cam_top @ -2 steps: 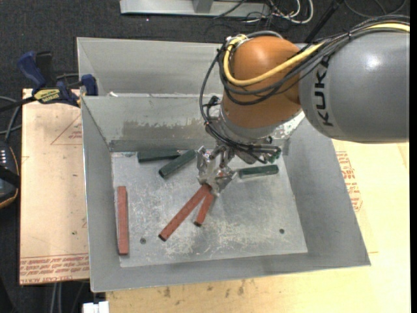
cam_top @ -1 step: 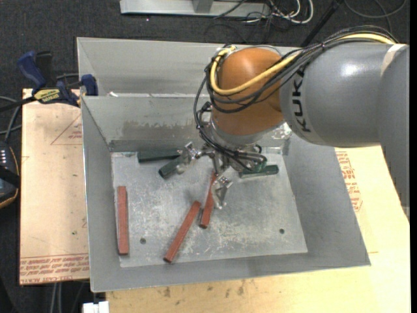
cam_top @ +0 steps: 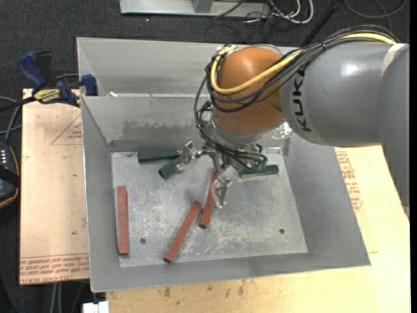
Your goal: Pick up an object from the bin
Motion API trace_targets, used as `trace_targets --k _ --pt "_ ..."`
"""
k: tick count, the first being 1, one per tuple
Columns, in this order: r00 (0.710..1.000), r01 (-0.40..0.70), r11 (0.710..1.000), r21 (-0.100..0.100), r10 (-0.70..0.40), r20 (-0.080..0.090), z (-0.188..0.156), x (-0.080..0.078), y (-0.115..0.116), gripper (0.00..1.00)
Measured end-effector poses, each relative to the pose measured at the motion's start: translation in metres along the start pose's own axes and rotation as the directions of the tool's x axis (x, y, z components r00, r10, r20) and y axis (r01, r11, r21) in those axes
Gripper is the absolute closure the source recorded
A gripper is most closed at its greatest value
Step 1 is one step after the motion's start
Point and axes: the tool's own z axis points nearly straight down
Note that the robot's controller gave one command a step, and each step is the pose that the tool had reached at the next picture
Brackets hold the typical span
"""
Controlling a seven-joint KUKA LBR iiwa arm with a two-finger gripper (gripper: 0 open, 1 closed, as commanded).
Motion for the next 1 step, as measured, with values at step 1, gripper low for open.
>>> trace_targets --k 1 --pt "0.896 0.445 0.895 0.005 -0.445 -0.004 0.0681 -0.0007 -0.0182 1.0"
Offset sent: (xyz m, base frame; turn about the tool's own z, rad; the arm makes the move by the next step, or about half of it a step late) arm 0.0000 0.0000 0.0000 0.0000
